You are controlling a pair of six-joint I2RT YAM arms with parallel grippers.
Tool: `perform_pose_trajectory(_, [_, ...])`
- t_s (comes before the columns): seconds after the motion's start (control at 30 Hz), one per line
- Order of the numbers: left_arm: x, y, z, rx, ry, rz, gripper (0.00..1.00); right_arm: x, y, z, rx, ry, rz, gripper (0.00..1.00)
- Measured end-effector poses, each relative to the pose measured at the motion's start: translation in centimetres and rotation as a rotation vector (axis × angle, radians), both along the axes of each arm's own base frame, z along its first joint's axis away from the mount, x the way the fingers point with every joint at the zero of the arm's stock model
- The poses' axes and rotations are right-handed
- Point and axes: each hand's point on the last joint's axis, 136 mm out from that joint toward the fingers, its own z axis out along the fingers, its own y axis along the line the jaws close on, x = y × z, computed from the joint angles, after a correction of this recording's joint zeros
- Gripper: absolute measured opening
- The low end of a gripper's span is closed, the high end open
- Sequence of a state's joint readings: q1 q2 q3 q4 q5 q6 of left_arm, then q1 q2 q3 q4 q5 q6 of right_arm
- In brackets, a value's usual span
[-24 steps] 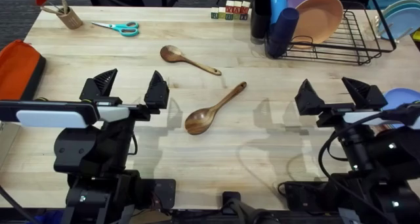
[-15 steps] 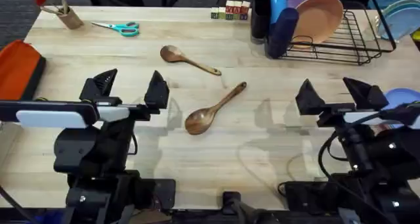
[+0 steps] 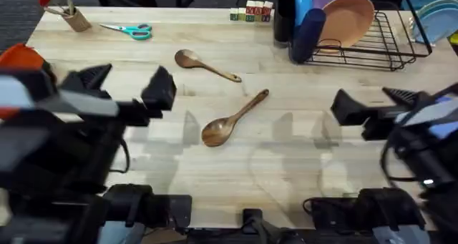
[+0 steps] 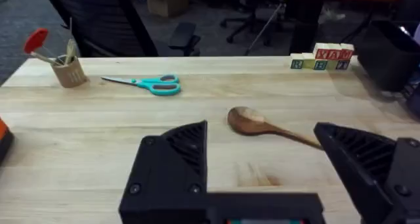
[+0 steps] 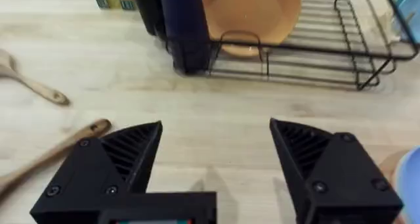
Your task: Pick up the spoon on the table one by one and put them onto the rack
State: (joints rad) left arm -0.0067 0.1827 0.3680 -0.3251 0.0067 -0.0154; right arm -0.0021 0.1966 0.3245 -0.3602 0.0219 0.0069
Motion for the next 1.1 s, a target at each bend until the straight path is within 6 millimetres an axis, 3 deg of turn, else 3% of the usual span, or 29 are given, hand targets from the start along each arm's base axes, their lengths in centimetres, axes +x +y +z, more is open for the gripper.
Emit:
perform_pose_trajectory(0.23, [1.9,0.0,4.3,0.001,0.135,0.000,0.993,0.8,0.0,5.2,-0.006,0.105,0.003,0.996])
perform_pose_trajectory(0.33, [3.9,0.0,7.0,0.001,0.222,-0.001,0.994,2.5,0.0,7.4,-0.006,0.237,0.003,0.996])
perform_pose_trajectory(0.53, [5.7,-0.1,9.0,0.002,0.322,-0.001,0.993,4.8,0.0,9.3,-0.005,0.384,0.004,0.996])
perform_pose_trajectory(0.7, [7.0,-0.1,9.3,0.002,0.385,-0.001,0.993,6.2,0.0,9.4,-0.005,0.522,0.004,0.996])
perform_pose_trajectory(0.83, [7.7,-0.4,7.2,-0.005,0.471,-0.020,0.993,7.5,0.0,8.9,-0.004,0.581,0.004,0.996])
perform_pose_trajectory(0.97, [7.8,-0.5,7.0,-0.007,0.479,-0.026,0.993,7.5,0.3,8.9,-0.013,0.581,0.021,0.996])
perform_pose_trajectory(1.03, [7.8,-0.5,7.0,-0.007,0.477,-0.026,0.993,7.5,1.1,8.9,-0.029,0.578,0.072,0.996])
perform_pose_trajectory(1.07, [7.8,-0.5,7.0,-0.007,0.477,-0.026,0.993,7.6,3.2,9.2,-0.067,0.559,0.203,0.995])
perform_pose_trajectory(1.1, [7.8,-0.5,7.1,-0.007,0.476,-0.026,0.993,7.5,4.1,9.3,-0.084,0.549,0.256,0.995])
